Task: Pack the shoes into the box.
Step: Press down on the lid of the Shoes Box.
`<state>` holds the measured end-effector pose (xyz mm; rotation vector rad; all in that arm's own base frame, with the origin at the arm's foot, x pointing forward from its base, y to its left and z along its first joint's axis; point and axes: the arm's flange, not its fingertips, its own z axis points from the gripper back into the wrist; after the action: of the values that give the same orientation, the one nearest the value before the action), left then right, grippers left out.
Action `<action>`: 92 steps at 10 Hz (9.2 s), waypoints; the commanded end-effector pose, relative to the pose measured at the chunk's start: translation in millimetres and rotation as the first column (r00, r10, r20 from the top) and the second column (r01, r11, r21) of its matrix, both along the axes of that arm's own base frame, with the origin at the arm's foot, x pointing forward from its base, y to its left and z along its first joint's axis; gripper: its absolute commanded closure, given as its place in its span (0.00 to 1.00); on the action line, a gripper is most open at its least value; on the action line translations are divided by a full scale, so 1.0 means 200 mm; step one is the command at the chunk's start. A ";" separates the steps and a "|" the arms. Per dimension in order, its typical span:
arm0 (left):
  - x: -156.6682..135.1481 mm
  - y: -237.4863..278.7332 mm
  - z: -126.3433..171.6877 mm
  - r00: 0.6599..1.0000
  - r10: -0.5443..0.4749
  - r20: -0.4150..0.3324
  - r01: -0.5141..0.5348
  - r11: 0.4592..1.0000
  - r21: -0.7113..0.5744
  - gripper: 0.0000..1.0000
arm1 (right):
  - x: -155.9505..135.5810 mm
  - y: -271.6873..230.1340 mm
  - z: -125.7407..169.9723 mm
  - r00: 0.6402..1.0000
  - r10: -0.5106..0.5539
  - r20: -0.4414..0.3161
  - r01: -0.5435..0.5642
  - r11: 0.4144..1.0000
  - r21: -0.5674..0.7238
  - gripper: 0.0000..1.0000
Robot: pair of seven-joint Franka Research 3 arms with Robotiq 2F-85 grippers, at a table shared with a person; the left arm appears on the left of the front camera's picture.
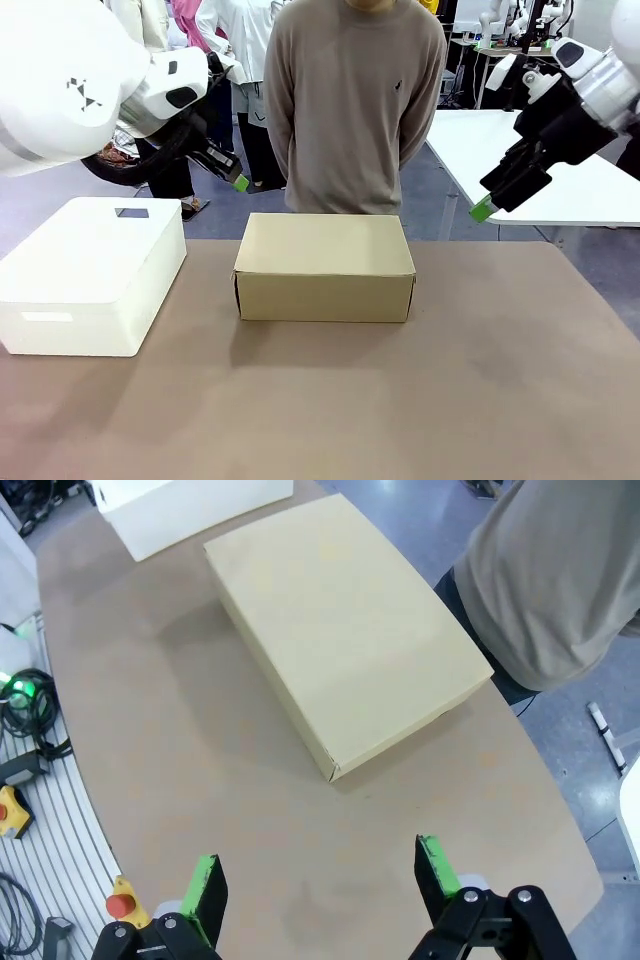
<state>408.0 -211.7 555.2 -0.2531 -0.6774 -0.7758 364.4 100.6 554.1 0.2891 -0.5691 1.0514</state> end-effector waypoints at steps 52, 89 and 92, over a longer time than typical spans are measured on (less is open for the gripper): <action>0.92 -0.75 -0.37 0.945 0.249 -0.213 -0.210 0.959 0.188 1.00 | -0.20 0.00 0.29 0.987 -0.122 0.102 0.126 0.992 -0.033 0.00; -0.37 0.01 0.26 0.990 -0.009 -0.138 0.039 0.975 0.218 0.00 | -0.20 0.00 0.29 0.987 -0.122 0.102 0.126 0.992 -0.033 0.00; -0.37 0.01 0.26 0.990 -0.009 -0.138 0.039 0.975 0.218 0.00 | -0.20 0.00 0.29 0.987 -0.122 0.102 0.126 0.992 -0.033 0.00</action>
<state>334.5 -211.1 606.3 -0.1067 -0.4601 -0.8426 322.5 98.3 610.1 0.1757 -0.6458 0.9800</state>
